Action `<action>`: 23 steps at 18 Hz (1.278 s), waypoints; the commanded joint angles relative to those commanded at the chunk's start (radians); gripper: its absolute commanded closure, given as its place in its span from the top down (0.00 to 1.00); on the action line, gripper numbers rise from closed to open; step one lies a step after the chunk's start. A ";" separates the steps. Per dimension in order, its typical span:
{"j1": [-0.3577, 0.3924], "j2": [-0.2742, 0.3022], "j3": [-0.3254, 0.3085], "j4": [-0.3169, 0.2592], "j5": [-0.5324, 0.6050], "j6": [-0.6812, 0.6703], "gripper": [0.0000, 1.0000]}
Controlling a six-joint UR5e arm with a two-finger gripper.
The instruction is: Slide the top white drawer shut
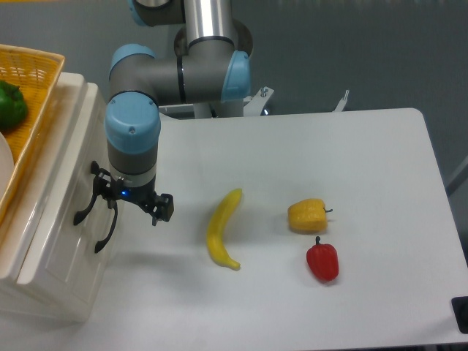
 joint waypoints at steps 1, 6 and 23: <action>0.000 0.002 0.000 0.000 0.000 0.002 1.00; 0.000 0.002 0.000 -0.002 0.000 0.002 1.00; 0.103 0.009 0.025 0.000 0.092 0.021 1.00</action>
